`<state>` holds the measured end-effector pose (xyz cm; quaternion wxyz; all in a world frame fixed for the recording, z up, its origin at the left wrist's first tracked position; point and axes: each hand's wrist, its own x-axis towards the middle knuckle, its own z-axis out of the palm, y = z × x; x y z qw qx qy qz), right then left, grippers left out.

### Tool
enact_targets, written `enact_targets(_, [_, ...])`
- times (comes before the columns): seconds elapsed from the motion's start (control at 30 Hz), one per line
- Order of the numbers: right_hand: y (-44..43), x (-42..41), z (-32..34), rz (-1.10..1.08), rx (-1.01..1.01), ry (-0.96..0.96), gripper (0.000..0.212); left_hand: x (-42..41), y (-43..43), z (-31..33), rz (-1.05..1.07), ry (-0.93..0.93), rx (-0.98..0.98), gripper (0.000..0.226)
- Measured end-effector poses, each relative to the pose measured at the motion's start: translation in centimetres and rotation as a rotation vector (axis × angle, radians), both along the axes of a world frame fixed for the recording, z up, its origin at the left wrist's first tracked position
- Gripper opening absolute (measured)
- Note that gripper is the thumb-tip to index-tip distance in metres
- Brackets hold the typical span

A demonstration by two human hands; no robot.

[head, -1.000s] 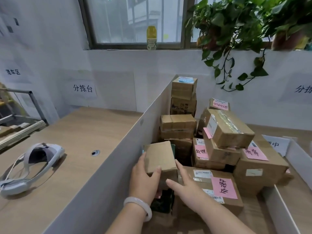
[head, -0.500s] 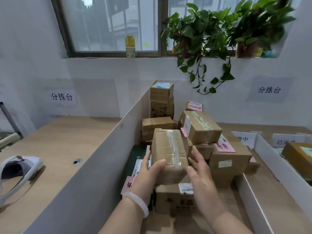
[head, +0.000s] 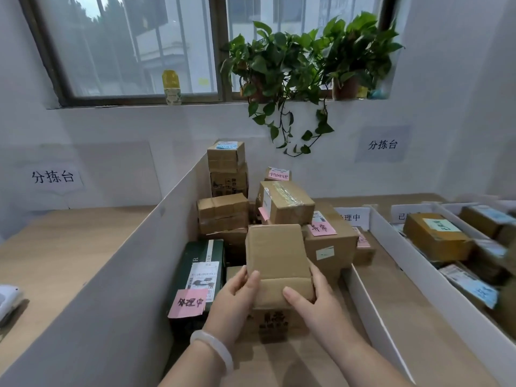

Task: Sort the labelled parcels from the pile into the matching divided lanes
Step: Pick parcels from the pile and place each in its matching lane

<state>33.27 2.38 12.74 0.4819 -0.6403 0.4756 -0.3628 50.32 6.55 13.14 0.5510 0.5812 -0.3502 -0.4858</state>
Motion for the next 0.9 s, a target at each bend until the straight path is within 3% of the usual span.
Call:
enact_targets(0.07, [0.5, -0.6, 0.4, -0.002, -0.037, -0.029, 0.051, -0.5, 0.1, -0.2, -0.037, 0.038, -0.010, 0.058])
enact_targets(0.17, [0.0, -1.6, 0.5, -0.081, 0.035, -0.158, 0.030, -0.8, -0.4, -0.8, 0.059, 0.271, 0.062, 0.044])
enact_targets(0.27, [-0.5, -2.4, -0.1, -0.106, 0.207, -0.204, 0.042, -2.1, -0.7, -0.7, 0.041, 0.581, 0.155, 0.037])
enact_targets(0.33, [-0.4, -2.8, -0.7, -0.069, 0.294, -0.281, 0.043, -3.1, -0.9, -0.8, 0.028, 0.541, 0.161, 0.030])
enact_targets(0.43, [0.1, -3.3, -0.9, -0.117, 0.264, -0.281, 0.021, -3.8, -1.9, -1.6, 0.096, 0.296, 0.083, 0.024])
enact_targets(0.53, [0.4, -4.1, -1.2, -0.183, 0.200, -0.203, 0.028, -4.6, -1.7, -1.4, 0.006, 0.149, 0.089, 0.049])
enact_targets(0.63, [1.1, -5.1, -0.8, -0.212, 0.165, -0.135, 0.038, -5.8, -1.7, -0.9, -0.160, 0.181, 0.114, 0.080])
enact_targets(0.8, [1.8, -7.7, -0.1, -0.298, 0.253, -0.190, 0.032, -7.9, -3.1, -1.4, -0.268, 0.196, 0.142, 0.046])
enact_targets(0.87, [1.7, -9.5, 0.2, -0.364, 0.337, -0.274, 0.047, -8.7, -3.7, -1.5, -0.345, 0.239, 0.188, 0.034])
enact_targets(0.9, [1.6, -10.6, 0.1, -0.396, 0.380, -0.302, 0.066, -9.2, -3.8, -1.6, -0.396, 0.267, 0.223, 0.029])
